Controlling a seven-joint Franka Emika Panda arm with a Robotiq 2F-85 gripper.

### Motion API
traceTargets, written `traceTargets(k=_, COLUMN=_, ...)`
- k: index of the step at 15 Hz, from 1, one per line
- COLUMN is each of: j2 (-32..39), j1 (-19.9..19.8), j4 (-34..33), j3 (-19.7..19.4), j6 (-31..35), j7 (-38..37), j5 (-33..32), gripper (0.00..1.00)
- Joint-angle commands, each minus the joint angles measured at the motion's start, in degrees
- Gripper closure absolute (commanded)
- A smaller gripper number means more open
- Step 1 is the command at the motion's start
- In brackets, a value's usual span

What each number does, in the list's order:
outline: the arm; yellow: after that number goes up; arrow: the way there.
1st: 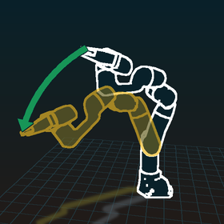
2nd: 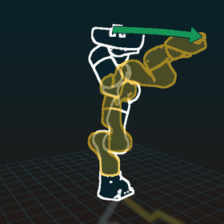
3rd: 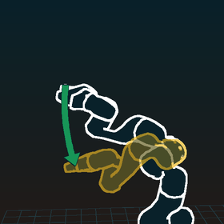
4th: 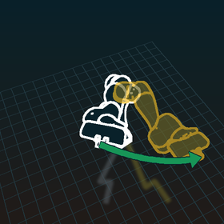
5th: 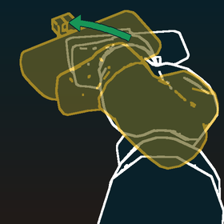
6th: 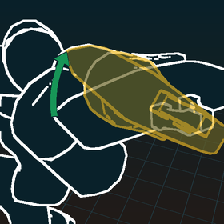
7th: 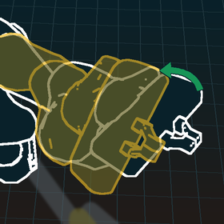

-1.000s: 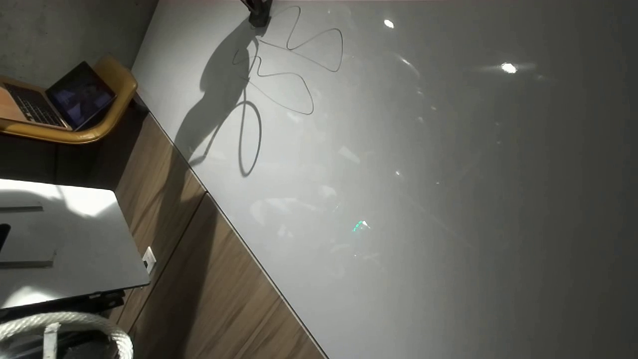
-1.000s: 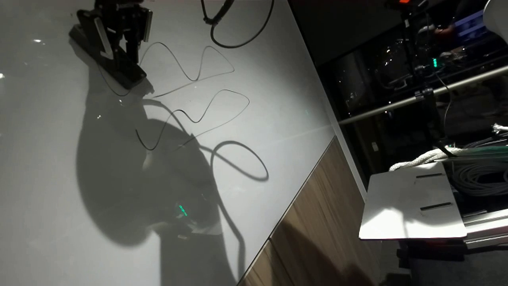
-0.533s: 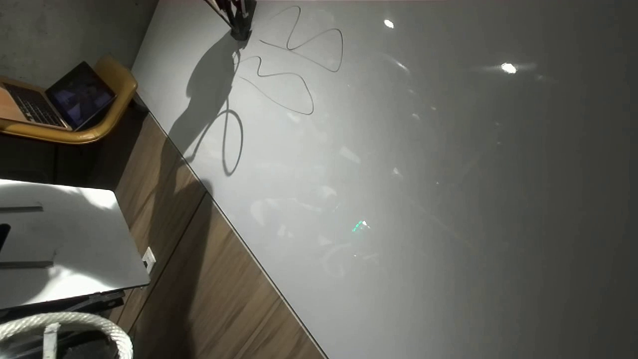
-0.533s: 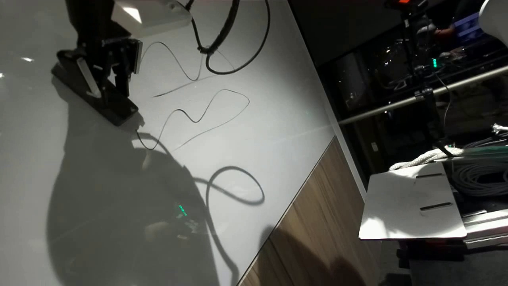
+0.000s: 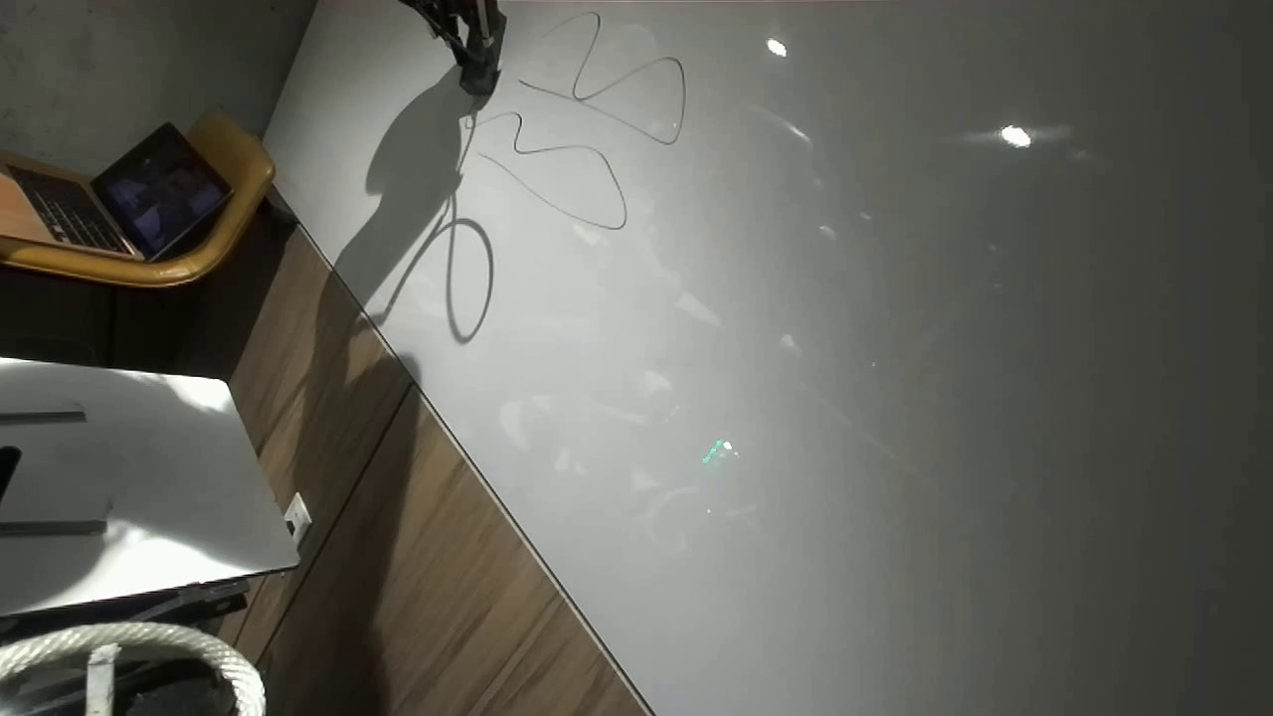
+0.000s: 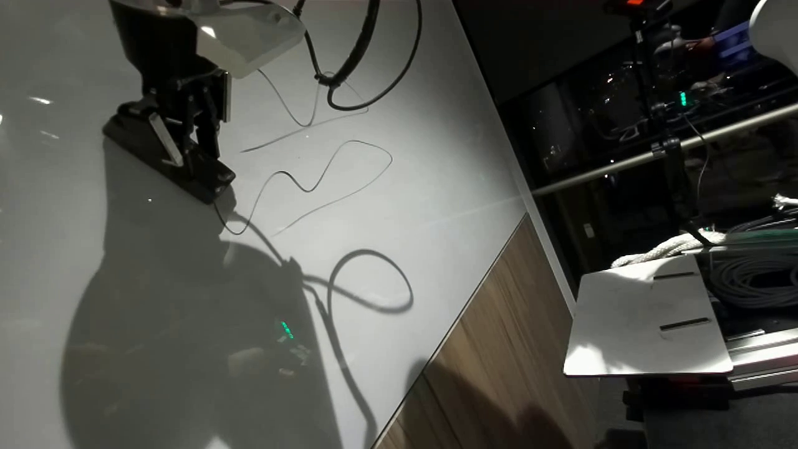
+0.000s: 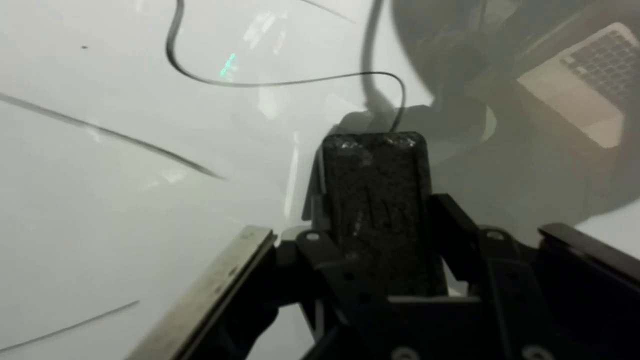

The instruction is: Use the black eraser to erase the markings on the white board

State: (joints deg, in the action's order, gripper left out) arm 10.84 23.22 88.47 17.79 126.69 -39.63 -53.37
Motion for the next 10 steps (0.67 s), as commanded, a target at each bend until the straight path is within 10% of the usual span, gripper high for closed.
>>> traceTargets(k=1, j2=-4.57, j1=-2.12, j4=1.67, j3=-3.17, j6=-1.58, j7=3.37, j5=-2.09, gripper=0.72)
traceTargets(k=10, j2=-23.92, j1=-12.68, j4=19.99, j3=-8.10, j6=0.33, j7=1.34, j5=0.94, gripper=0.72)
